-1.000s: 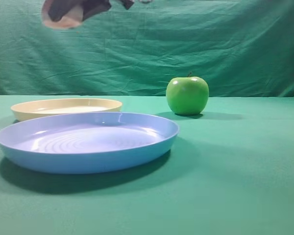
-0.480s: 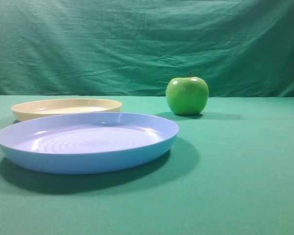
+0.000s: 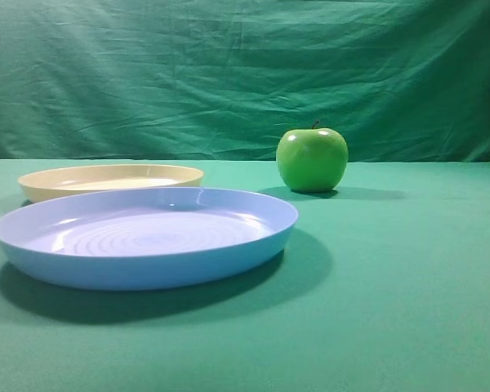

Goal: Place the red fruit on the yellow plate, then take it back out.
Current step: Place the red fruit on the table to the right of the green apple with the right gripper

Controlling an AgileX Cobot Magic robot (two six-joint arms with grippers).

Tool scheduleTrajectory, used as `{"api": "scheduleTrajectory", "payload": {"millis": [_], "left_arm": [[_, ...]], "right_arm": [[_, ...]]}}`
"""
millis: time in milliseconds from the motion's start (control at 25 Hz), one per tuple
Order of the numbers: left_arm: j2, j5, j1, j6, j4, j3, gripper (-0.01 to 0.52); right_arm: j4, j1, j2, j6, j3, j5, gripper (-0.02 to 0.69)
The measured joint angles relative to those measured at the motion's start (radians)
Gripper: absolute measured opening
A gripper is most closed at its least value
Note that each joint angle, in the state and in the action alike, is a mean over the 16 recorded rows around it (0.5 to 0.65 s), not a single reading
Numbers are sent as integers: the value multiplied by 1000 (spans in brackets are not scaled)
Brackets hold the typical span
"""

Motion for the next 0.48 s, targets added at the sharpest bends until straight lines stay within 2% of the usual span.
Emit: {"api": "scheduleTrajectory", "payload": {"millis": [240,480], "left_arm": [[0,0,0,0,0,0,0],[0,0,0,0,0,0,0]], "right_arm": [[-14,-75,-31,6,221,-226,190],[-31,-108,47,7,339,-445,190]]}}
